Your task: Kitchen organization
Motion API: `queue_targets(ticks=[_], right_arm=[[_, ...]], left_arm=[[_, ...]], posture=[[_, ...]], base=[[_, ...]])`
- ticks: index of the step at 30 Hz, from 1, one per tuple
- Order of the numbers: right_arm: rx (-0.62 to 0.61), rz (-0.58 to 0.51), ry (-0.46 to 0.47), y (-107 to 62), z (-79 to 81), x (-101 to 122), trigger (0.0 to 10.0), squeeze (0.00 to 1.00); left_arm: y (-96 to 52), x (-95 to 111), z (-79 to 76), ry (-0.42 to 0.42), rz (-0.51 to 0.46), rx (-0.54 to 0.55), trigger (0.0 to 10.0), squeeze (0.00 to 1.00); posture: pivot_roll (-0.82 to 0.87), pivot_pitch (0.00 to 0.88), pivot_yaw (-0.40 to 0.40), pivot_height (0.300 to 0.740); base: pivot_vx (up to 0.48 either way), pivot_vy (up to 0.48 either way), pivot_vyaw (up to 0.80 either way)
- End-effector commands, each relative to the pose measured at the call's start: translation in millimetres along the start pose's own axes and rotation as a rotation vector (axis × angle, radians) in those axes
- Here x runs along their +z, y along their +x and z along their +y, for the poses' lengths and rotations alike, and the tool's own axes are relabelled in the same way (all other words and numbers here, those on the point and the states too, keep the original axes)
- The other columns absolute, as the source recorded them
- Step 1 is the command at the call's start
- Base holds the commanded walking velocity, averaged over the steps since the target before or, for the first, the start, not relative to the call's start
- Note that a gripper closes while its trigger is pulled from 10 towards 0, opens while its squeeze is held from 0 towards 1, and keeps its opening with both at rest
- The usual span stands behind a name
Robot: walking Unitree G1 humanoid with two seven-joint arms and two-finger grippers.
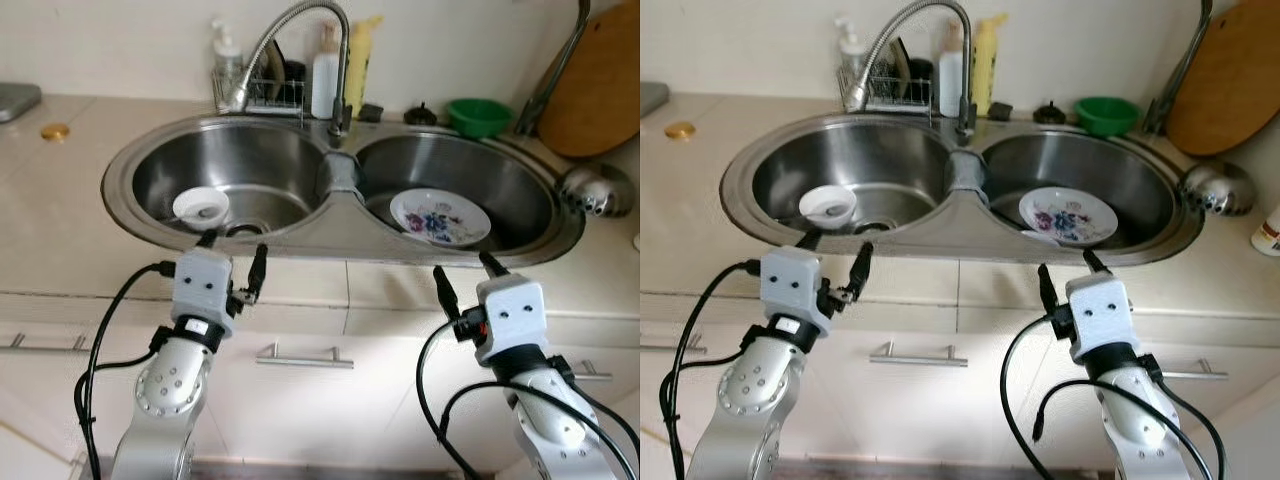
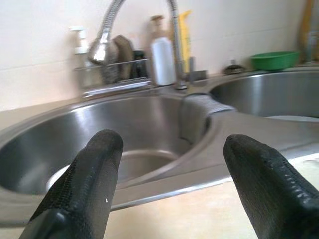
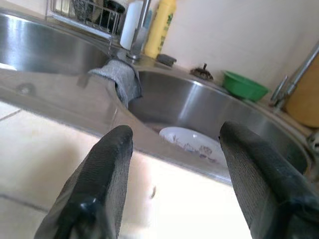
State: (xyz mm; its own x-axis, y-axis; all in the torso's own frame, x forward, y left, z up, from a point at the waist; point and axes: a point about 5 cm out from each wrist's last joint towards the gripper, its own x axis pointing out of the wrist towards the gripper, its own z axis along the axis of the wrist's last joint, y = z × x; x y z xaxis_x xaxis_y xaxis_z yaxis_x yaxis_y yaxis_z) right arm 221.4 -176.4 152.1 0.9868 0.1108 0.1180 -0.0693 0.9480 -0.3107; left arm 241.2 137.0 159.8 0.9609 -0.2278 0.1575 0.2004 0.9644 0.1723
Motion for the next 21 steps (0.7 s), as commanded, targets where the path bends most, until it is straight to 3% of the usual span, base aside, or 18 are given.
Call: queue_targets(ticks=[1, 10, 13, 21], right_arm=[[-0.005, -0.013, 0.004, 0.9, 0.5, 1.4, 10.0, 0.00], [-0.014, -0.013, 0.020, 1.7, 1.1, 0.7, 10.0, 0.00], [-0.019, 0.002, 0.036, 2.5, 1.5, -0.5, 10.0, 0.00], [-0.022, -0.001, 0.041, 4.1, 0.4, 0.6, 10.0, 0.00]], left_arm=[[0.8, 4.7, 2.2, 0.026, -0.027, 0.001, 10.0, 0.00], [1.4, 3.8, 1.4, 0.027, -0.029, -0.002, 10.0, 0.00], [1.3, 4.5, 1.6, 0.028, -0.038, 0.002, 10.0, 0.00], [1.0, 4.9, 1.7, 0.031, -0.039, 0.004, 10.0, 0.00]], posture=[[0.00, 0.000, -0.028, 0.740], [0.00, 0.000, -0.026, 0.740], [0.00, 0.000, -0.027, 0.740], [0.00, 0.000, -0.029, 0.740]], base=[[0.000, 0.292, 0.00], [0.000, 0.292, 0.00], [0.000, 0.000, 0.00], [0.000, 0.000, -0.76]])
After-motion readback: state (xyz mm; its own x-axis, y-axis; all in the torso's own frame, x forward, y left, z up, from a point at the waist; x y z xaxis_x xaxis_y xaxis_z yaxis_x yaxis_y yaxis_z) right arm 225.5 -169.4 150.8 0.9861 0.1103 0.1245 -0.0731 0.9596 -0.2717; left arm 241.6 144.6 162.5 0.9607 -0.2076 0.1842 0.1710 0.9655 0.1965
